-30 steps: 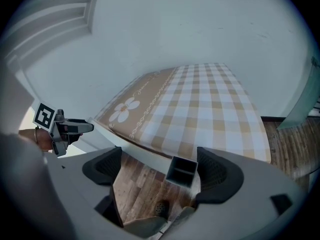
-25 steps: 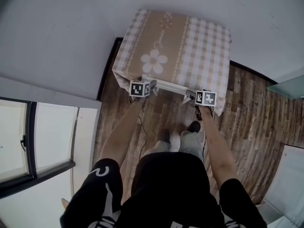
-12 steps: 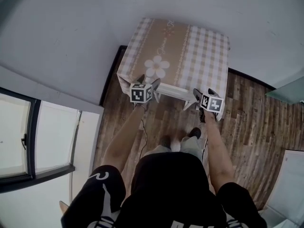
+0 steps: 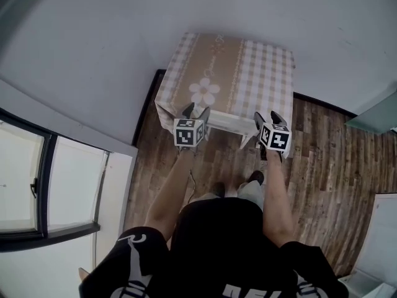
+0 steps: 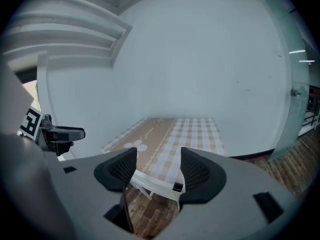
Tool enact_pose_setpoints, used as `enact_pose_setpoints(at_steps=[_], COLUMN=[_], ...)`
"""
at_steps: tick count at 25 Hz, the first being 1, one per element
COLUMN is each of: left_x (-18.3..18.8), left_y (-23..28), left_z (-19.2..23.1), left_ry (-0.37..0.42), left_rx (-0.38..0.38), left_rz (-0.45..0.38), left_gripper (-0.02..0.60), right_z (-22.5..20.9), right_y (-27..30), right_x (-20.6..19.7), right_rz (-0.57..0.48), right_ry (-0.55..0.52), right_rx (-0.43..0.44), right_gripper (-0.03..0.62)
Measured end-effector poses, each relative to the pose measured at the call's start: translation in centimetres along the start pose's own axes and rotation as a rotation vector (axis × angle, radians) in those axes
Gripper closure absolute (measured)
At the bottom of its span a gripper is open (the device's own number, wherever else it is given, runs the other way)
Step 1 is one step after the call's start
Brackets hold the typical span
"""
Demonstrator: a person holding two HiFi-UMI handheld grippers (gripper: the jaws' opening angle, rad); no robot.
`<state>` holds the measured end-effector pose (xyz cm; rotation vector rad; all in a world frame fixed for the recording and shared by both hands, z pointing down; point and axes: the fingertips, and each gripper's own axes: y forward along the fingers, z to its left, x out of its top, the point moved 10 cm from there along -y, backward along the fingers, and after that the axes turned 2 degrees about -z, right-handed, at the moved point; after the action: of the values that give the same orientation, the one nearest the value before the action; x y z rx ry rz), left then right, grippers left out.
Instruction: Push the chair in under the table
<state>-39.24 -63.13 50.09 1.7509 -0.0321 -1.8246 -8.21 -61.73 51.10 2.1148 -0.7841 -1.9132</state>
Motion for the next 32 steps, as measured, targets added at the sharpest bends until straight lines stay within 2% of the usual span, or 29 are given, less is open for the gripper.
enact_pose_setpoints(at_steps=[4, 9, 25, 32], left_x=[0.8, 1.3, 1.8, 1.3], left_y=[-1.8, -3.3, -4.1, -4.2], left_z=[-1.5, -3.2, -5.3, -5.5], left_ry=[-0.026, -0.001, 0.031, 0.036], left_rx=[0.018, 0.026, 0.013, 0.023], left_rz=[-0.054, -0.095, -0.123, -0.129], left_gripper=[0.346, 0.413, 0.490, 0.517], right_z=[1.2, 1.9, 2.3, 2.2], right_y=[-1.9, -3.7, -6.6, -6.5], right_x=[0.4, 1.1, 2.8, 2.5], right_rz=[-0.055, -0.086, -0.148, -0.152], right_ry=[-0.040, -0.049, -0.104, -0.094], right_rx=[0.014, 0.018, -0.018, -0.008], right_gripper=[0.352, 0.407, 0.567, 0.580])
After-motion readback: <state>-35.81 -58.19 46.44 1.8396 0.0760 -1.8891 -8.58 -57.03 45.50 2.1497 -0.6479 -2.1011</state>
